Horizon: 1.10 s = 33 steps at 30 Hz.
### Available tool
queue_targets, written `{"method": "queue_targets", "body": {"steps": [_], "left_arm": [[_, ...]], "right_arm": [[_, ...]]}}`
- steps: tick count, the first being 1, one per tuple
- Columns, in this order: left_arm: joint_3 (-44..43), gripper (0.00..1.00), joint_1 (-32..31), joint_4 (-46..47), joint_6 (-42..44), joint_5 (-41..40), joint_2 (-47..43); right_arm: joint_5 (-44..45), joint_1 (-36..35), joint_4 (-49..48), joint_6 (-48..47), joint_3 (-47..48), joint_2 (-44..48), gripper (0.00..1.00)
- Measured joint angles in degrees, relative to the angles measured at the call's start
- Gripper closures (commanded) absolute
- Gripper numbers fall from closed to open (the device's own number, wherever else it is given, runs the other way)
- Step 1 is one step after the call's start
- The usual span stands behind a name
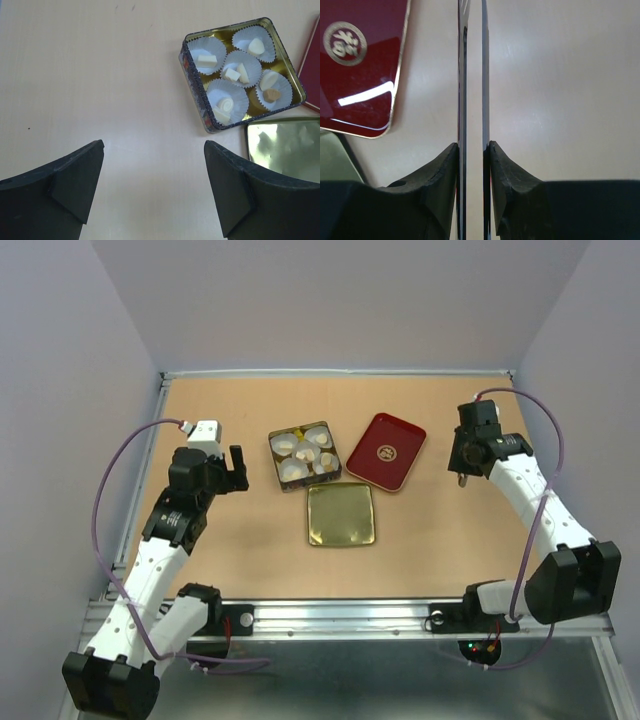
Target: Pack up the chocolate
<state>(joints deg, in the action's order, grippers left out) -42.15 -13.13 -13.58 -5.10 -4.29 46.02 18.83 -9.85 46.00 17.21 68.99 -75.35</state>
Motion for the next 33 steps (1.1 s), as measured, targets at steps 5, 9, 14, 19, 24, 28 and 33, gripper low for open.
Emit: {"method": "queue_targets", "body": {"steps": [5, 9, 14, 19, 24, 28, 33], "left_arm": [[0.0, 0.07, 0.0, -0.1, 0.0, 0.0, -0.5], [0.0, 0.07, 0.0, -0.5, 0.2, -0.4, -2.0], [0.0, 0.07, 0.0, -0.6, 0.1, -0.9, -2.7], [0.0, 0.07, 0.0, -0.8, -0.1, -1.1, -2.7], [0.0, 0.07, 0.0, -0.7, -2.0, -1.1, -1.8], [0.0, 0.07, 0.0, -0.7, -3.0, -1.1, -0.8], [-0.1, 0.08, 0.0, -0.3, -4.0, -1.1, 0.1]], "right_arm": [[-2.5, 1.6, -2.2, 1.0, -6.5, -0.1, 0.65], [-4.3, 1.9, -4.6, 1.2, -8.3, -0.2, 0.65], [-6.1, 2.0, -7.5, 1.2, -10.3, -1.3, 0.65], [-7.3, 2.2, -9.2, 0.9, -12.3, -3.6, 0.65], [-8.1, 3.5, -10.5, -0.8, -12.5, -8.6, 0.65], [-8.8, 5.1, -11.7, -2.3, -12.2, -13.5, 0.65], [-9.6, 7.0, -13.4, -3.9, -9.1, -19.9, 0.63]]}}
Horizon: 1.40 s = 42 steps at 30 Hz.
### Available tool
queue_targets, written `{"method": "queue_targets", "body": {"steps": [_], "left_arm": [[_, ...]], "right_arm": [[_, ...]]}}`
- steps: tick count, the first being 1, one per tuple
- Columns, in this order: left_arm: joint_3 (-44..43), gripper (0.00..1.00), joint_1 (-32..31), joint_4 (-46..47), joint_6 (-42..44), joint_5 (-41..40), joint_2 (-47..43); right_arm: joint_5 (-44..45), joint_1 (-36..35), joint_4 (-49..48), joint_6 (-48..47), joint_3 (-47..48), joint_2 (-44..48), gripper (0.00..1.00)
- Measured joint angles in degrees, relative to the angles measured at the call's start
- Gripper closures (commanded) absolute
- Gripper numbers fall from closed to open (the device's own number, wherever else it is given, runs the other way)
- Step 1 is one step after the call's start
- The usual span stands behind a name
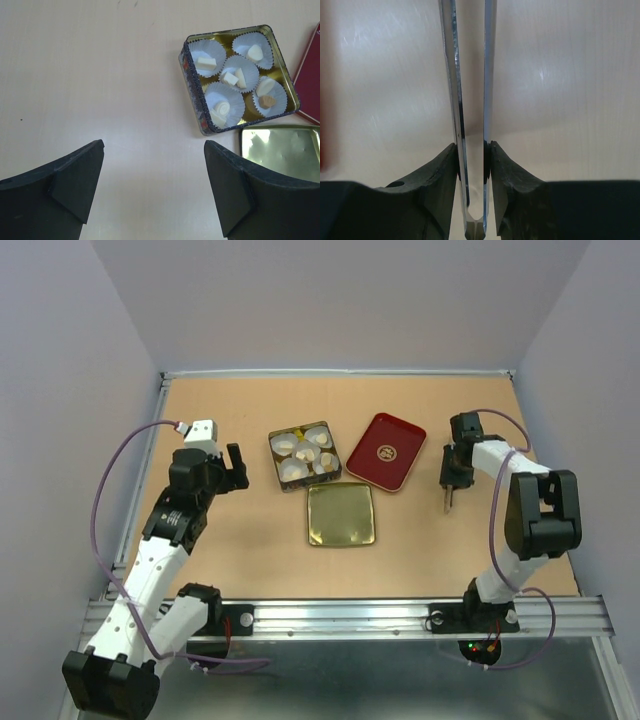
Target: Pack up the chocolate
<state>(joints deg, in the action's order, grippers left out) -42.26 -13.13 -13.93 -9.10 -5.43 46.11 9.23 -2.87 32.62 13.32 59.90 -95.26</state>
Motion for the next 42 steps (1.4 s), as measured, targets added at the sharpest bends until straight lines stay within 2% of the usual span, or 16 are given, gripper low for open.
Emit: {"method": "queue_targets", "body": {"steps": [10, 13, 17, 20, 26, 32, 36, 42], "left_arm": [[0.0, 0.11, -0.1, 0.1, -3.4, 0.0, 2.3], [0.0, 0.11, -1.2, 0.4, -5.1, -0.5, 3.7], [0.0, 0.11, -4.4, 0.4, -7.8, -1.1, 5.1], [0.0, 0.11, -6.4, 0.7, -9.4, -1.5, 5.3], [0.1, 0.12, -9.7, 1.0, -11.3, -2.2, 6.4], [0.7, 0.12, -14.0, 1.3, -12.9, -2.3, 8.3], [1.7, 0.12, -18.0, 2.5, -14.8, -2.5, 9.7], [3.8, 0.12, -27.2, 4.2, -20.0, -4.7, 14.2]], "right_arm": [[-1.3, 1.7, -3.3, -2.3, 13.0, -13.0, 0.6], [-1.6, 2.1, -4.0, -2.7, 16.7, -16.3, 0.54], [-2.1, 2.2, -4.5, -3.1, 20.4, -19.1, 0.36], [-2.4, 2.2, -4.8, -3.3, 21.9, -20.2, 0.28], [-2.5, 2.2, -4.8, -3.5, 22.2, -20.3, 0.2], [-2.2, 2.2, -5.2, -3.2, 20.7, -19.3, 0.18], [-2.2, 2.2, -4.8, -2.6, 17.7, -15.7, 0.17], [-2.1, 2.9, -4.8, -1.0, 14.8, -6.5, 0.17]]}}
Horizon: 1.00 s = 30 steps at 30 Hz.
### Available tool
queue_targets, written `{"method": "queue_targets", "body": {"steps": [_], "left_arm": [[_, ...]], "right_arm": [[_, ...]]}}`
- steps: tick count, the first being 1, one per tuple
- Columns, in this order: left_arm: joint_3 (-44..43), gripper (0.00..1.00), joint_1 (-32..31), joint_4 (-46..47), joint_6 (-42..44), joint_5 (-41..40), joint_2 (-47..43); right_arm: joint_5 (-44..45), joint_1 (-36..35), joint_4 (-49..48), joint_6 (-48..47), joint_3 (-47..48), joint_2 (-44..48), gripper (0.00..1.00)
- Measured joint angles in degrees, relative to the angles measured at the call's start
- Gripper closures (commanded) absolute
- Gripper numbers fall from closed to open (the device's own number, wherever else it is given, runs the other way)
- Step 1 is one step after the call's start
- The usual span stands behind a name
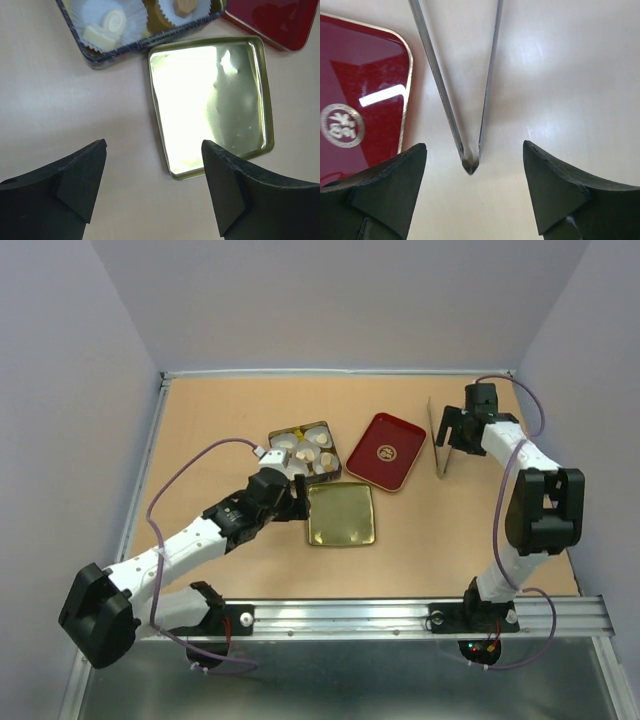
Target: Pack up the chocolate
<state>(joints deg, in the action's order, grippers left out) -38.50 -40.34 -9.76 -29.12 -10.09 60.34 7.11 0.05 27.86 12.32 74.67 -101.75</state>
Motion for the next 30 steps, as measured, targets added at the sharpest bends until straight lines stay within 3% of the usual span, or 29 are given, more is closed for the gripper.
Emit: {"method": "queue_targets", "body": {"steps": [8, 13, 22, 26, 27, 30], "left_arm": [[0.7, 0.16, -7.7, 1.4, -5.3, -2.2, 9.5], [-0.2, 0.28, -10.0, 1.5, -6.4, -3.5, 17.2], [-3.4, 0.62, -11.5, 2.2, -6.7, -4.2, 24.3], [-3.9, 0.84, -11.8, 2.6, -6.4, -4.3, 24.6], [-3.9, 0.97, -11.8, 2.9, -6.3, -4.2, 24.8], [-4.0, 1.0, -11.8, 3.6, -6.3, -4.5, 25.3]], "right_arm": [[-1.7, 0.7, -0.7, 2.6, -4.8, 15.9, 0.14], [-5.1, 0.7, -0.7, 4.0, -11.8, 24.0, 0.13], [-8.6, 0.7, 1.4, 5.0, -18.0, 31.5, 0.13], [-9.3, 0.7, 1.8, 5.2, -18.3, 33.0, 0.13], [-9.6, 0.7, 1.7, 5.2, -18.3, 33.2, 0.13], [-10.2, 0.7, 1.8, 5.3, -18.3, 33.6, 0.13]]}}
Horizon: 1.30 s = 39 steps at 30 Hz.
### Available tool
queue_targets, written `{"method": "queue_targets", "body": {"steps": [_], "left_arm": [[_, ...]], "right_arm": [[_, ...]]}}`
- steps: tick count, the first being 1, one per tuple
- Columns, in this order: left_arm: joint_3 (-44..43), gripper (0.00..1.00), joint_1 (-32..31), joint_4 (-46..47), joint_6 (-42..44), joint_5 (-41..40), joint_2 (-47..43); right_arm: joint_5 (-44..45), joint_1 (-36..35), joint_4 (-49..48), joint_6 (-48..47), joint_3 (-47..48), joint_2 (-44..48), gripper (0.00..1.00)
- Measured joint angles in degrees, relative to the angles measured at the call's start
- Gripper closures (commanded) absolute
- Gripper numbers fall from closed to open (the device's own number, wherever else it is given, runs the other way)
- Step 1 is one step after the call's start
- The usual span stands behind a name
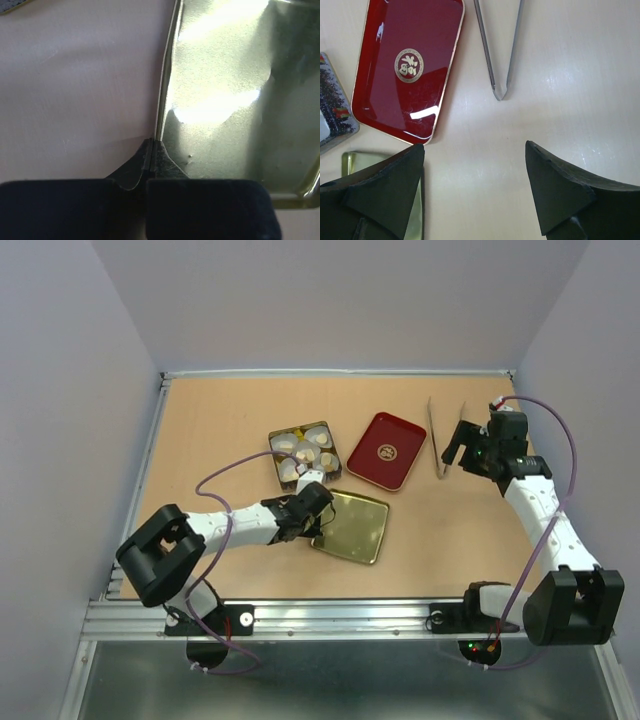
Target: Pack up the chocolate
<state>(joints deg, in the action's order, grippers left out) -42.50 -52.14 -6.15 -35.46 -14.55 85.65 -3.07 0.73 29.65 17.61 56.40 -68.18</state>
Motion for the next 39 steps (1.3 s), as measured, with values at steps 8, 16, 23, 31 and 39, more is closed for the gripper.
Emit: {"method": "queue_targets", "body": {"steps": [8, 16, 23, 31, 39], "left_arm": [[0.0, 1.0, -0.7, -0.3, 0.5, 0.1, -1.5], [-3.0, 1.0, -0.8, -5.2, 0.4, -4.3, -13.7], [-6.5, 1.0, -0.8, -6.1, -0.8, -7.4, -19.8], [-6.8, 1.0, -0.8, -7.7, -2.3, -8.5, -24.0], [-7.6, 1.0, -0.8, -7.5, -3.2, -8.0, -26.5]], "right_arm": [[-4.3, 0.0, 0.4, 0.2, 0.0, 0.7, 0.13], [-16.3, -0.1, 0.4, 1.8, 0.0, 3.5, 0.13], [-28.8, -0.2, 0.4, 3.0, 0.0, 4.2, 0.13], [-38.9, -2.6, 0.1, 4.1, 0.0, 4.2, 0.12], [-39.8, -10.4, -3.0, 7.2, 0.0, 3.4, 0.12]]}}
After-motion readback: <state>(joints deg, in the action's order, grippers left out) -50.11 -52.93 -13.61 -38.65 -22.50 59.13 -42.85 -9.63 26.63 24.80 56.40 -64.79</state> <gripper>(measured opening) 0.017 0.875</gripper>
